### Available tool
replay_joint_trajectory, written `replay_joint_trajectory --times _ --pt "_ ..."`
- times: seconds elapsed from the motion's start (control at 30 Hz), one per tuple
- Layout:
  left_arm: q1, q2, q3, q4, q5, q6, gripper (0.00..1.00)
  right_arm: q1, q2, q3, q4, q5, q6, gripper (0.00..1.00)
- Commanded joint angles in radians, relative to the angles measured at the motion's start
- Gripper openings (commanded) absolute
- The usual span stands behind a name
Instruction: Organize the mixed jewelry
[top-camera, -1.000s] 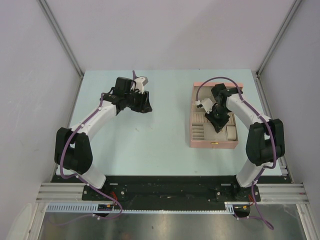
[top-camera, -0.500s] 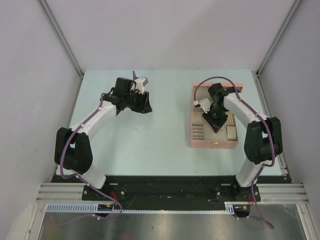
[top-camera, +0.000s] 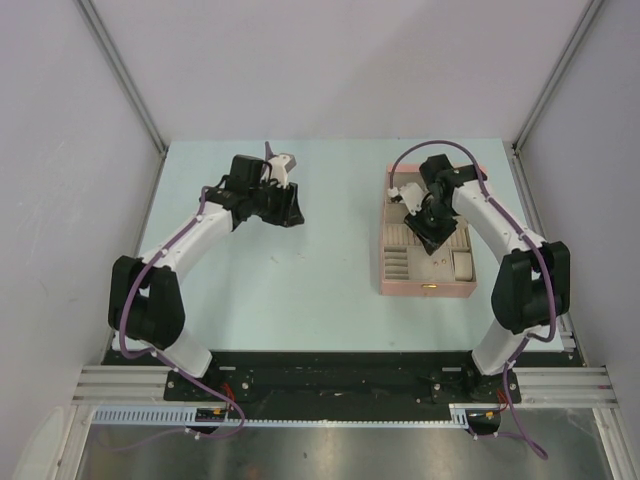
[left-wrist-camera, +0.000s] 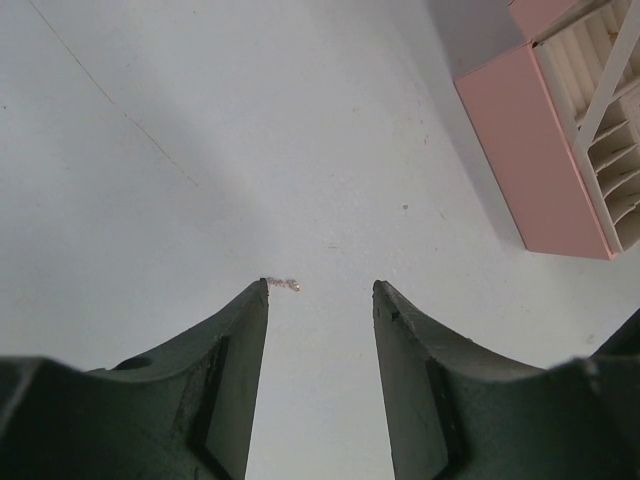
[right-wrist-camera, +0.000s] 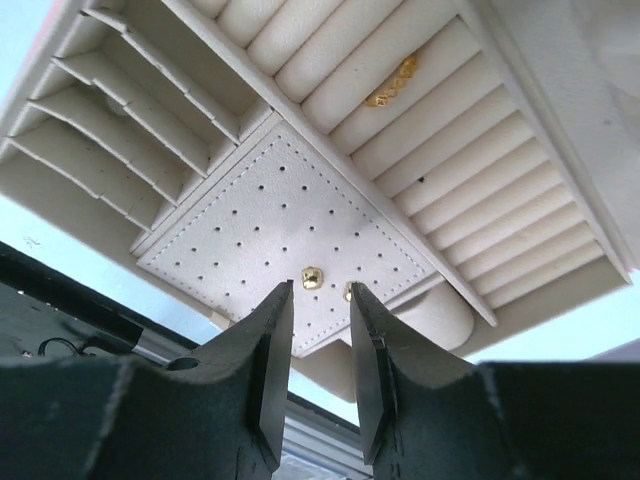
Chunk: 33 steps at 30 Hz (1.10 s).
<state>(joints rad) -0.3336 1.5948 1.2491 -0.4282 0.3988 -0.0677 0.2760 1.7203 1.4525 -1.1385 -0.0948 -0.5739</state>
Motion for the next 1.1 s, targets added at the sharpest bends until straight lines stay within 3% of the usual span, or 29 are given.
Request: replay_joint_trajectory --times 0.0,0.17,0.43,0.77,1.07 --pt "-0.001 -0.062 -0.016 0.025 0.003 0.046 0.51 0.002 -0.080 0.084 -0.047 -0.026 0.022 0.34" --pt "-0.001 -0.099 -0.091 0.065 -0.052 0.121 0.51 0.005 -0.123 0.105 -0.041 -0.091 0.032 0.35" --pt "-0.001 -0.108 -0.175 0.089 -0.103 0.281 0.51 0.057 -0.238 0.065 0.107 -0.157 0.048 0.35" --pt "-0.008 -0.016 -0.204 0.095 -0.169 0.342 0.51 0.126 -0.315 -0.043 0.338 -0.232 0.066 0.38" --pt "-0.007 0.025 -0.238 0.100 -0.270 0.442 0.49 0.143 -0.364 -0.138 0.385 -0.273 0.043 0.39"
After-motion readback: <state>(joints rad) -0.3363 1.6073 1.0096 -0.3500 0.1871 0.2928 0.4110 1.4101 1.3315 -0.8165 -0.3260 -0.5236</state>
